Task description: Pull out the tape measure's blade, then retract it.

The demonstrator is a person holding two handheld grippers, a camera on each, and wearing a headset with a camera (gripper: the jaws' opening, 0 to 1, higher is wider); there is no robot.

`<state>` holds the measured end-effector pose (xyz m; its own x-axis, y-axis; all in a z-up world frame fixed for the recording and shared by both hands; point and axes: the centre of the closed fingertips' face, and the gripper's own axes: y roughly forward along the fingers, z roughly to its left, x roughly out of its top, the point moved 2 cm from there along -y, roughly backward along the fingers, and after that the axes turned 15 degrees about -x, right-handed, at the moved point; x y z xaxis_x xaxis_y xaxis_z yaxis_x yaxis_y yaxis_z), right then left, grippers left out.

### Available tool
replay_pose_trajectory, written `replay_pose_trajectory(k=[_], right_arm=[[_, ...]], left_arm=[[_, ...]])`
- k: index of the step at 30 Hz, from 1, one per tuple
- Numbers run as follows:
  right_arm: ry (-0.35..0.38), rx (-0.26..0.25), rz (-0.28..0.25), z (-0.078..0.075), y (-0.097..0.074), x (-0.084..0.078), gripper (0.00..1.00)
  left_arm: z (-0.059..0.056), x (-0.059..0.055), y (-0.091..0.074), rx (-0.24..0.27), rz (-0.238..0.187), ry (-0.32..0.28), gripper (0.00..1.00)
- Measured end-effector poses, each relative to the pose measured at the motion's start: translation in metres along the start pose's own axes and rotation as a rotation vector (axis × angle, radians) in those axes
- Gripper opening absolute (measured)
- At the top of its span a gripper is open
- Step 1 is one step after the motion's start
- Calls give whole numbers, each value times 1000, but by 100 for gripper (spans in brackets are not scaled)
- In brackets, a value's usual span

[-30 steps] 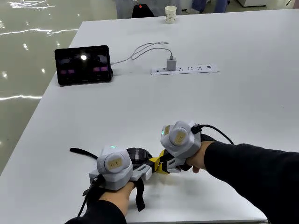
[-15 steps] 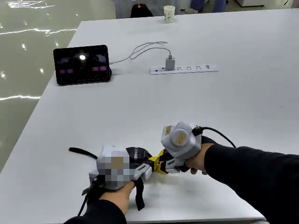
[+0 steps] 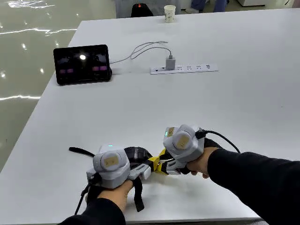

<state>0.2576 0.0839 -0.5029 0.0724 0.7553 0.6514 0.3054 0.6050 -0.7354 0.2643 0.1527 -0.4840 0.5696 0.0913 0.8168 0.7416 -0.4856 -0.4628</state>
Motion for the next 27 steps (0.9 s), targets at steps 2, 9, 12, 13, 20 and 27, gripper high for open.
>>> replay_pose_trajectory(k=[2, 9, 12, 13, 20, 27], right_arm=[[6, -4, 5, 0, -2, -4, 18], [45, -25, 4, -3, -11, -11, 20], [65, -40, -2, -7, -17, -12, 21], [71, -44, -4, -8, -18, -13, 22], [137, -81, -21, -17, -35, -22, 26], [181, -115, -26, -27, -56, -36, 31]], left_arm=[[1, -3, -1, 0, 37, 30, 74], [3, 3, -5, -13, 38, 47, 98], [7, 4, -8, -15, 48, 53, 99], [7, 5, -8, -20, 44, 64, 99], [8, 6, -14, -76, 93, 84, 99], [1, 8, -25, -230, 138, 149, 99]])
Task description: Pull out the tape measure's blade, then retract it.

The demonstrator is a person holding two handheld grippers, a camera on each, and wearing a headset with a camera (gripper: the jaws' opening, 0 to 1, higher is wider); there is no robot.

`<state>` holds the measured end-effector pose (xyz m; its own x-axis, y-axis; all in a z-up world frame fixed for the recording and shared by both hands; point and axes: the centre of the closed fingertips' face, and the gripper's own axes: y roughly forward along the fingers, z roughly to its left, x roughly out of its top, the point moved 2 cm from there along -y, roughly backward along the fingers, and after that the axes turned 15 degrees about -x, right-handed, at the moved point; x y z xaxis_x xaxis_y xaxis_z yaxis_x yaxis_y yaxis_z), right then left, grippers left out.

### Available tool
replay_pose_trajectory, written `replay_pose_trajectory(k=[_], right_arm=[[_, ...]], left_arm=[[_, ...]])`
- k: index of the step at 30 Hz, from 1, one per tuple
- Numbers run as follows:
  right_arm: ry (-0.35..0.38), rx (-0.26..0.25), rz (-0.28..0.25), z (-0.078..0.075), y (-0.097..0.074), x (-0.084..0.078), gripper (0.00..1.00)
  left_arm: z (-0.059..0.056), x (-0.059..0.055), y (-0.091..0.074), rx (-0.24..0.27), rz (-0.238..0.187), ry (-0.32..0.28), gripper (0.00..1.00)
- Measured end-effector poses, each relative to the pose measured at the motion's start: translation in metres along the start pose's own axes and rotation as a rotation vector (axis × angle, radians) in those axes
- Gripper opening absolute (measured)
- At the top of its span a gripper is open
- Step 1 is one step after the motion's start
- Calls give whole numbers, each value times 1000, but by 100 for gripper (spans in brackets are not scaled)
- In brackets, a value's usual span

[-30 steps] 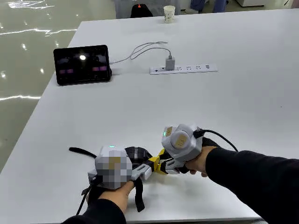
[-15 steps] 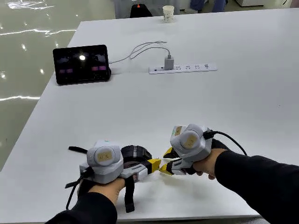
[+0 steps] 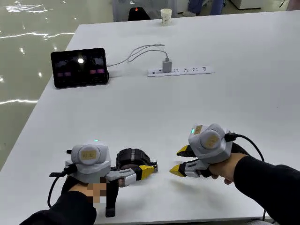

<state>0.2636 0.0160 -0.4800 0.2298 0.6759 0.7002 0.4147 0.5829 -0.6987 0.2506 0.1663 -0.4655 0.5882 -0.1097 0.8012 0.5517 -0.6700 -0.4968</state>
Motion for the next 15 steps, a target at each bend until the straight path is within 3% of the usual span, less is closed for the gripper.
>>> replay_pose_trajectory(k=[2, 3, 11, 15], right_arm=[[12, -10, -6, -4, -5, -1, 32], [23, -15, -9, -6, -8, -2, 32], [70, -52, -18, -15, -29, -12, 36], [42, -71, -14, -20, -40, -18, 39]], left_arm=[[1, -2, -5, 1, 12, 4, 99], [-2, -2, -7, -27, 33, 49, 99], [4, 3, -27, -48, -5, 58, 99], [7, 2, -35, -56, -9, 65, 99]])
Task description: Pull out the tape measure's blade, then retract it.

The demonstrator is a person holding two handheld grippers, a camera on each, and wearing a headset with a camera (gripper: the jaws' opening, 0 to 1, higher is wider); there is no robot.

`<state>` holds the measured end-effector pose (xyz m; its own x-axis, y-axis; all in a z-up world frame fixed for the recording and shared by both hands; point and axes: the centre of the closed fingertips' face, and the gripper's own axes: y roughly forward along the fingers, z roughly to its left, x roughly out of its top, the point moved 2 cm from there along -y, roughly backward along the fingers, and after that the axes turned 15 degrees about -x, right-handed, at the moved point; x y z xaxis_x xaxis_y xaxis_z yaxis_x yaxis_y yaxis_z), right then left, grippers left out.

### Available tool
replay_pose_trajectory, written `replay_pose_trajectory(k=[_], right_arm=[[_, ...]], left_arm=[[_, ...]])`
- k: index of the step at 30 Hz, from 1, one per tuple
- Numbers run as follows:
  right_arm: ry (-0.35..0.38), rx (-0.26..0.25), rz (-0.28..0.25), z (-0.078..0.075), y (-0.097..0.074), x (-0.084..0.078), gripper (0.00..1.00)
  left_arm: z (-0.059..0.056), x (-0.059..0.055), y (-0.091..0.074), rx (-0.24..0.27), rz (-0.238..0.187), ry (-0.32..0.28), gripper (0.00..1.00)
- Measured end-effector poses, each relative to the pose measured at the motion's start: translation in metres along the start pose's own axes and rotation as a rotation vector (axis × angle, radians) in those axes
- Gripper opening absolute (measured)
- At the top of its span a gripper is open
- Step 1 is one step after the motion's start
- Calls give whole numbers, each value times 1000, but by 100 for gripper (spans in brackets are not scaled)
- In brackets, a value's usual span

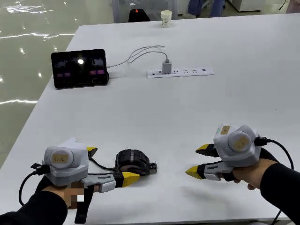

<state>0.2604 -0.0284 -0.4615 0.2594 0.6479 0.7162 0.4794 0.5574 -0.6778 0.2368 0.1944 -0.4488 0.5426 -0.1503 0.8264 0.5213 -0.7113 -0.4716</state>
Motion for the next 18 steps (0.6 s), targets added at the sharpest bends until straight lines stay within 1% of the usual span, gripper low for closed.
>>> replay_pose_trajectory(k=[4, 5, 7, 10, 12, 14, 15, 17, 18], right_arm=[[15, -7, -4, -5, -11, -4, 43], [19, -10, 0, -7, -13, -8, 44], [28, -15, 3, -9, -16, -13, 47], [55, -28, 5, -16, -24, -20, 50], [59, -36, 6, -19, -28, -25, 51], [65, -32, 4, -22, -33, -30, 51], [75, -37, 8, -23, -36, -34, 52], [82, -45, 10, -24, -40, -37, 54], [86, -49, 9, -24, -43, -39, 54]], left_arm=[[1, -4, -7, -16, 1, -5, 99], [1, -6, -10, -24, 5, -11, 99], [-1, -9, -14, -24, 18, -12, 99], [1, -13, -21, -25, 27, -11, 99], [1, -14, -26, -26, 30, -13, 99], [2, -14, -31, -24, 25, -12, 99], [5, -15, -33, -17, 30, -7, 99], [6, -15, -36, -17, 33, -6, 99], [5, -14, -38, -16, 37, 4, 99]])
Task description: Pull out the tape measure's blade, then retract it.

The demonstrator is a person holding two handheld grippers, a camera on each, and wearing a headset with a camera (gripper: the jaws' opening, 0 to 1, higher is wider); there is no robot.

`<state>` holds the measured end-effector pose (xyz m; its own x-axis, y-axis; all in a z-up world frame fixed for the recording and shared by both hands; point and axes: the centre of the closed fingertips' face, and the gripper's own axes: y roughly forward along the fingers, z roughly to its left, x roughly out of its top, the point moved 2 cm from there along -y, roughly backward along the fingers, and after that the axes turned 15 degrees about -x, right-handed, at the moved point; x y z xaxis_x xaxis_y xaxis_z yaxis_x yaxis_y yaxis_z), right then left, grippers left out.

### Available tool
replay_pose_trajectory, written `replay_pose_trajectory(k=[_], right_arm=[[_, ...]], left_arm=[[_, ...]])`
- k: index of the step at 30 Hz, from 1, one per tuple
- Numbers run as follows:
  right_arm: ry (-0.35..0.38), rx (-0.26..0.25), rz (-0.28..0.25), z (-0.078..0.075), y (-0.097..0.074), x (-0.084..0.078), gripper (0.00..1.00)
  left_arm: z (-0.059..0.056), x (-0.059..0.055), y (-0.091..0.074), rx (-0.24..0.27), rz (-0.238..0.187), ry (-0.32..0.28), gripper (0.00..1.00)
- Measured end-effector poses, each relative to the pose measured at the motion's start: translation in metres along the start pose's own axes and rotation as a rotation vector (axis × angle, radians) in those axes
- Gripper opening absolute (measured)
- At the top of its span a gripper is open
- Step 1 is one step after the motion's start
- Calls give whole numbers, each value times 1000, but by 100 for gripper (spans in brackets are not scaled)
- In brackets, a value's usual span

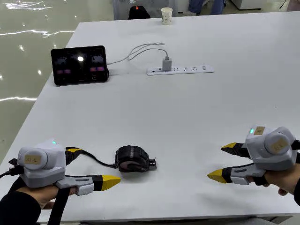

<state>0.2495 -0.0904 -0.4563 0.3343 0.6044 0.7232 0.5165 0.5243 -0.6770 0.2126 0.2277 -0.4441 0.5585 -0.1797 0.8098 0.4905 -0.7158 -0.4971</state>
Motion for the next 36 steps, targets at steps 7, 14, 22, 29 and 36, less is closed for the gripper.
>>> replay_pose_trajectory(k=[7, 14, 22, 29, 36], right_arm=[[-17, -41, 21, -14, -18, -17, 64], [-6, -61, 44, -29, -34, -38, 76], [77, -96, 31, -46, -56, -53, 90], [97, -119, 22, -53, -65, -63, 99], [87, -113, 37, -53, -68, -67, 99]], left_arm=[[4, -1, -10, 4, 26, 24, 99], [7, -9, -16, 4, 48, 28, 99], [10, -17, -27, 9, 85, 40, 99], [15, -18, -34, 25, 87, 39, 99], [19, -22, -37, 34, 97, 38, 99]])
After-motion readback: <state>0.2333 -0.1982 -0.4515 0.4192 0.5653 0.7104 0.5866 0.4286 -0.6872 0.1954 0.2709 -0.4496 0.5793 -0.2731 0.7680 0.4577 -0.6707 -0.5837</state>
